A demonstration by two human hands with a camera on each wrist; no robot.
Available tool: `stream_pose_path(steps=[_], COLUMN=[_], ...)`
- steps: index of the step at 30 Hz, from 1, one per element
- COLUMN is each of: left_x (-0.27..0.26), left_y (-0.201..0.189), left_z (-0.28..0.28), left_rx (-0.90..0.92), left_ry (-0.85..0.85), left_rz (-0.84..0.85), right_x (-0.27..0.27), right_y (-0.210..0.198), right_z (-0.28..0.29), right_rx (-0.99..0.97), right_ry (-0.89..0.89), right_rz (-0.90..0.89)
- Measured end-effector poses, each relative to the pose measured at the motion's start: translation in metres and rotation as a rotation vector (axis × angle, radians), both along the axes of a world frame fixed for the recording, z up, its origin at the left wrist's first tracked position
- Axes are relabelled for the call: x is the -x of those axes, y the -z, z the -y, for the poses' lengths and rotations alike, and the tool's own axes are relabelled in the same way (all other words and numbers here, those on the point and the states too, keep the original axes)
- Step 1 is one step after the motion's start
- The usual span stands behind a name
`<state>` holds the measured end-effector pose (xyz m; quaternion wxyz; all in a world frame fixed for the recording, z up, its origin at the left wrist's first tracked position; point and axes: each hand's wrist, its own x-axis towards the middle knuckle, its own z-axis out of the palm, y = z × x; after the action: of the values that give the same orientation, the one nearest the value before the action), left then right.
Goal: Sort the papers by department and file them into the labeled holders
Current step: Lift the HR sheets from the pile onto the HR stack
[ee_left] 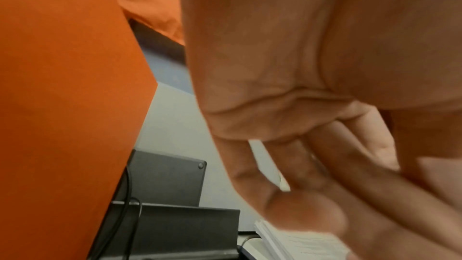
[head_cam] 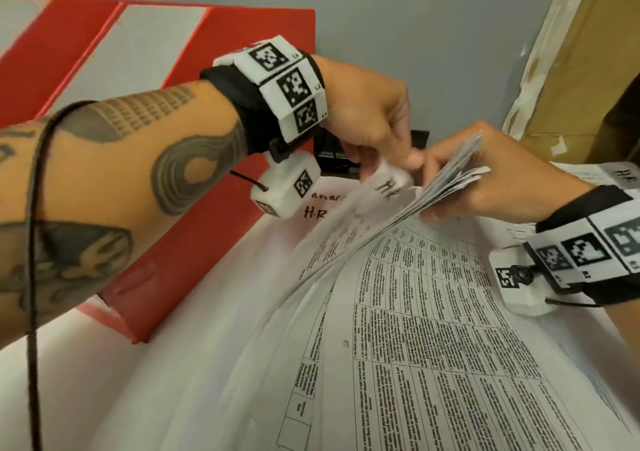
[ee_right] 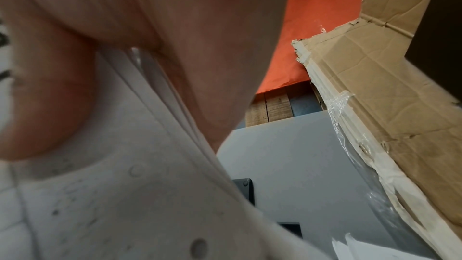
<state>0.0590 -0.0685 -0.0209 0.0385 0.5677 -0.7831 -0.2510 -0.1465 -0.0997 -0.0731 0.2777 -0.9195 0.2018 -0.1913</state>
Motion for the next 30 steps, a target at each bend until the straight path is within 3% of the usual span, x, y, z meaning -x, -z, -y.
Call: stream_pose_path(steps=[2,3,5,8,9,11,16,22,27,30], left_x=[0.001,0.001,0.000,-0.007,-0.008,-0.008,-0.006,-0.006,0.001,0.001], left_y=[0.001,0.002,0.007,0.028,0.034,0.045,0.045,0.013,0.000,0.004], left_z=[0.002,0.005,0.009,0.017,0.019,0.021,0.021,0.014,-0.002,0.001], left_rx=[-0.073,-0.085,-0.077,-0.140,-0.186,-0.208,-0.038,-0.121,-0.252,-0.287], left_ry=[-0.073,-0.119,-0.132,-0.071,-0.067,-0.078,-0.050,-0.005,0.060,0.041], left_rz=[-0.192,-0.195,0.014,0.580,0.700,0.818,0.889,0.599,-0.027,-0.204], right_x=[0.002,0.002,0.004,0.006,0.006,0.005,0.006,0.004,0.003,0.004], right_y=[0.002,0.003,0.002,0.000,-0.001,-0.001,0.000,0.003,0.004,0.003], right_z=[0.008,0.011,0.011,0.004,0.004,0.005,0.008,0.006,0.004,0.007], right_rx=[0.002,-0.028,-0.070,-0.009,-0.005,-0.024,-0.071,-0.048,-0.042,-0.027], right_ry=[0.059,0.064,0.037,-0.052,-0.071,-0.087,-0.114,-0.024,-0.042,-0.016], right_rz=[0.028,0.042,0.039,-0.050,-0.064,-0.051,-0.042,-0.046,-0.070,-0.047])
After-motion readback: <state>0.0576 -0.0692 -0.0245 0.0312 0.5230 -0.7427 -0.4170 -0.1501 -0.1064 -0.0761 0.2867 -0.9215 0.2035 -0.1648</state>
